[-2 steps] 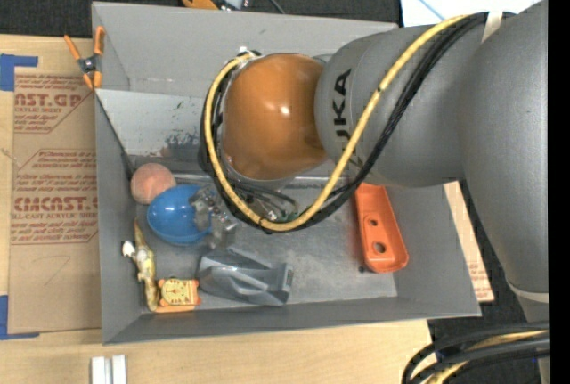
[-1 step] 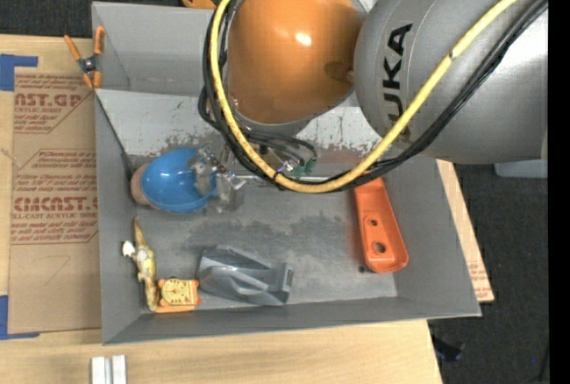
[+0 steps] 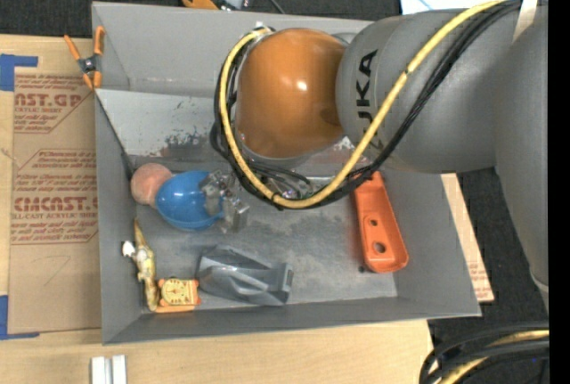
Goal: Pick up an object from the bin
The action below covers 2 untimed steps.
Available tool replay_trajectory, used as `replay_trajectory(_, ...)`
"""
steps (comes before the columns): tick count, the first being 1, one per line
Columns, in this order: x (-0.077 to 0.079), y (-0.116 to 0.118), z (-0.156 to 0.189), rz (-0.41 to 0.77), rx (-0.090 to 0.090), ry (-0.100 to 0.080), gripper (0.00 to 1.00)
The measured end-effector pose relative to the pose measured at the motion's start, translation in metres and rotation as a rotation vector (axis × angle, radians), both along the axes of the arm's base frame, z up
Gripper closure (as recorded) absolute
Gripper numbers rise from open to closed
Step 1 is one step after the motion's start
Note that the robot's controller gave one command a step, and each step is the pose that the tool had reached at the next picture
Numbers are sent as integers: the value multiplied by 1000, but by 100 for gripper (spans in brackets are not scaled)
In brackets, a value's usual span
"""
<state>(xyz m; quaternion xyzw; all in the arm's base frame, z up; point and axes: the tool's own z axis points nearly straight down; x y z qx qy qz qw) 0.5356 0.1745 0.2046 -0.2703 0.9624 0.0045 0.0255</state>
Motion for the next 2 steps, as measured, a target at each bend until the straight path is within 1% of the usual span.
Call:
replay_trajectory(1, 0, 33, 42, -100, 11, -8, 100)
replay_trajectory(2, 32, -1, -50, -58, 1, 3, 100)
